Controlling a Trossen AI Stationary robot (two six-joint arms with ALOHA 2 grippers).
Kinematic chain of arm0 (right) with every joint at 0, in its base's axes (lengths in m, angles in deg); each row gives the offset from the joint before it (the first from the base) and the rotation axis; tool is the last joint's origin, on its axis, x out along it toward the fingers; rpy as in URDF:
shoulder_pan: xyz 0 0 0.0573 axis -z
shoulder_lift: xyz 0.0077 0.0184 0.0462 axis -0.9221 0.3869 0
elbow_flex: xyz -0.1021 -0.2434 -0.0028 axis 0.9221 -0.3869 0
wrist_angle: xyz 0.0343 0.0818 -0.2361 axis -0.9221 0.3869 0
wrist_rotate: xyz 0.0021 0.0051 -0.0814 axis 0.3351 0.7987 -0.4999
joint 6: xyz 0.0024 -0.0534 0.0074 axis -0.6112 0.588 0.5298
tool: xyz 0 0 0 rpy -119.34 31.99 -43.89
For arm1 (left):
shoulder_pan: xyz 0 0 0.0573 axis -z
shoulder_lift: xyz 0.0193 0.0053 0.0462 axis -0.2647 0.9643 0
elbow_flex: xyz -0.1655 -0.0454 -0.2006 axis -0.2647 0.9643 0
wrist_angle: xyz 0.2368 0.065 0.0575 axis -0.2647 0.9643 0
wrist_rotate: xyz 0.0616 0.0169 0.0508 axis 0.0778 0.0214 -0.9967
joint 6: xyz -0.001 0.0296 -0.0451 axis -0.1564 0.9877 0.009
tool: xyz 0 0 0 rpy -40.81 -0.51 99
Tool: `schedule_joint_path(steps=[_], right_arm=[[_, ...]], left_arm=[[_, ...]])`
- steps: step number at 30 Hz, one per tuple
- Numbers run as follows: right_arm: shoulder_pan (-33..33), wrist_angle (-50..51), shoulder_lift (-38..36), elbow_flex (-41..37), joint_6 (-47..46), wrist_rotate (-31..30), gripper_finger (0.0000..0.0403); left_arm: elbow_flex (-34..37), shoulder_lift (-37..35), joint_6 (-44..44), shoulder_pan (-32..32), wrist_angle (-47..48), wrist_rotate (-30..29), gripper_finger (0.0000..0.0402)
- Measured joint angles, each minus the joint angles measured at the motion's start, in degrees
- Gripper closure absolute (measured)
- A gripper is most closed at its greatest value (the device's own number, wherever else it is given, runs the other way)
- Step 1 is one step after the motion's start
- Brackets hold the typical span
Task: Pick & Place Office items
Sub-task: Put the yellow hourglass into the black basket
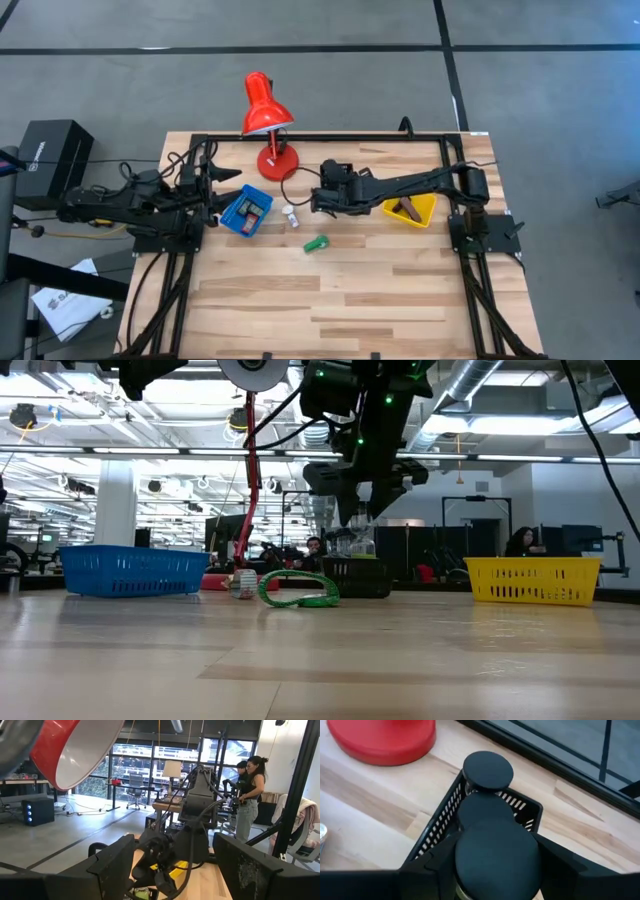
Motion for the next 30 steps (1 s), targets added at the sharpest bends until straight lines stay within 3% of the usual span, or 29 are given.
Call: schedule_joint_path(steps=[5, 13, 20, 30], right_arm=[[-0.1, -0.2, 0.0, 0.0, -0.3, 0.1, 0.0185], [0.2, -4.7, 0.0, -4.1, -2.0, 2.0, 0.0206], [0.2, -5.3, 0.0, -5.6, -3.2, 2.7, 0.0161], [0.2, -5.4, 0.0, -5.6, -2.7, 2.6, 0.0165]], left_arm=[[0.0, 0.0, 0.0, 0.0, 0.0, 0.0, 0.0137], [0.0, 0.0, 0.0, 0.0, -0.1, 0.0, 0.0137], [0.0, 0.0, 0.0, 0.0, -0.1, 0.0, 0.0137], [0.0, 0.0, 0.0, 0.0, -0.4, 0.0, 0.0137]])
